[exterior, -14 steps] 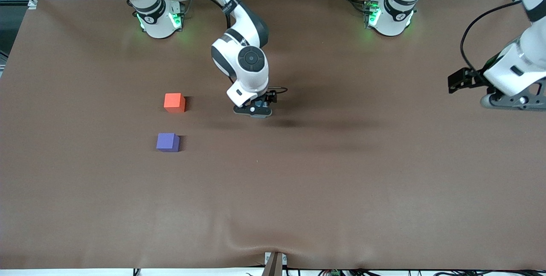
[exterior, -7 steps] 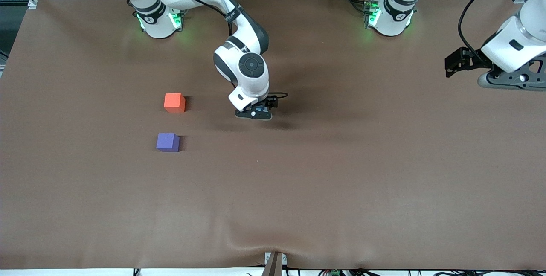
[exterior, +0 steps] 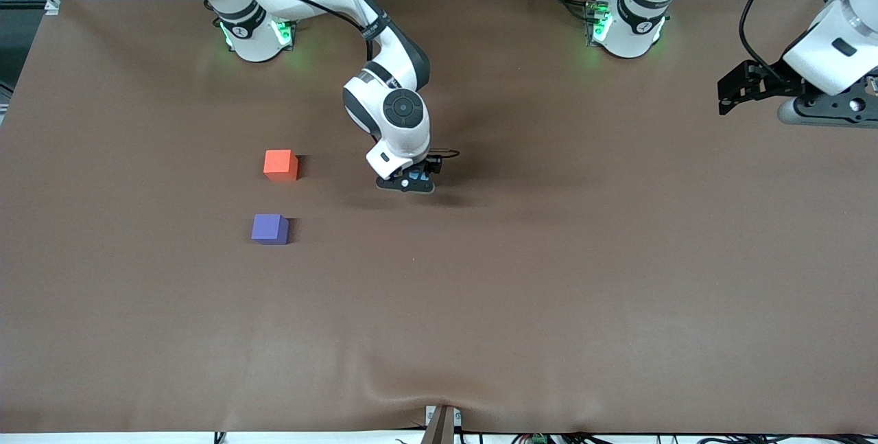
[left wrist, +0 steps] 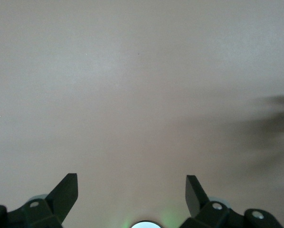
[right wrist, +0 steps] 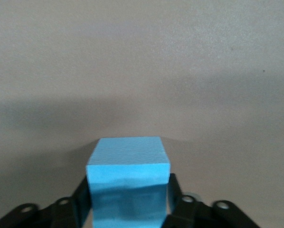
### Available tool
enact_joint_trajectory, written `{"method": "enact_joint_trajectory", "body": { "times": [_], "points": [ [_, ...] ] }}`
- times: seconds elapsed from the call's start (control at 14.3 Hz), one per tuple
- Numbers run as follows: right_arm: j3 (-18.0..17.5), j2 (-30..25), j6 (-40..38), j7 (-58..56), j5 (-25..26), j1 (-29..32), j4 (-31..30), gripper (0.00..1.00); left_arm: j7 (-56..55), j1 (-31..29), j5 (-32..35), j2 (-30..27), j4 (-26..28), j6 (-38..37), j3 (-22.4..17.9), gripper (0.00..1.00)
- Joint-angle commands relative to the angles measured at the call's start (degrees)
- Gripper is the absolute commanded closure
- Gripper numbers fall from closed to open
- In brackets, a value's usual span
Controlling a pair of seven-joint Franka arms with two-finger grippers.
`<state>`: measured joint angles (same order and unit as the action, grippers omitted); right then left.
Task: Place blue block between orange and purple blocks
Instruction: 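Carry the blue cube with the right gripper between orange and purple cubes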
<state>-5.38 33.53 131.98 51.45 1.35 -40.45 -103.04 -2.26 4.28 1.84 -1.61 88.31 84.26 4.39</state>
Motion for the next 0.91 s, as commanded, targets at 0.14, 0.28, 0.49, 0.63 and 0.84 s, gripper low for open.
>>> {"method": "enact_joint_trajectory", "body": {
  "times": [0.14, 0.28, 0.49, 0.63, 0.84],
  "points": [
    [-0.1, -9.4, -9.4, 0.1, 1.6, 3.8, -0.1, 1.0, -0.1, -0.4, -1.5, -0.6, -0.9, -1.2, -0.1, 0.0],
    [-0.2, -15.6, -17.0, -8.4, 0.9, 9.0, -0.3, 1.0, -0.4, -0.4, -1.7, -0.7, -1.0, -1.2, -0.1, 0.0],
    [-0.2, -22.8, -21.1, -19.7, 0.6, 18.2, -4.2, 1.0, 0.0, -0.4, -2.1, -0.6, -1.6, -0.7, -0.2, 0.0],
    [-0.2, -24.9, -20.7, -27.0, 0.6, 24.5, -8.3, 1.0, 0.0, -0.4, -2.0, -0.6, -1.6, -0.5, -0.2, 0.0],
    [-0.2, -26.1, -16.3, -30.7, 0.6, 30.1, -14.5, 1.0, 0.0, -0.3, -1.9, -0.6, -1.6, 0.1, -0.2, 0.0]
  ]
}}
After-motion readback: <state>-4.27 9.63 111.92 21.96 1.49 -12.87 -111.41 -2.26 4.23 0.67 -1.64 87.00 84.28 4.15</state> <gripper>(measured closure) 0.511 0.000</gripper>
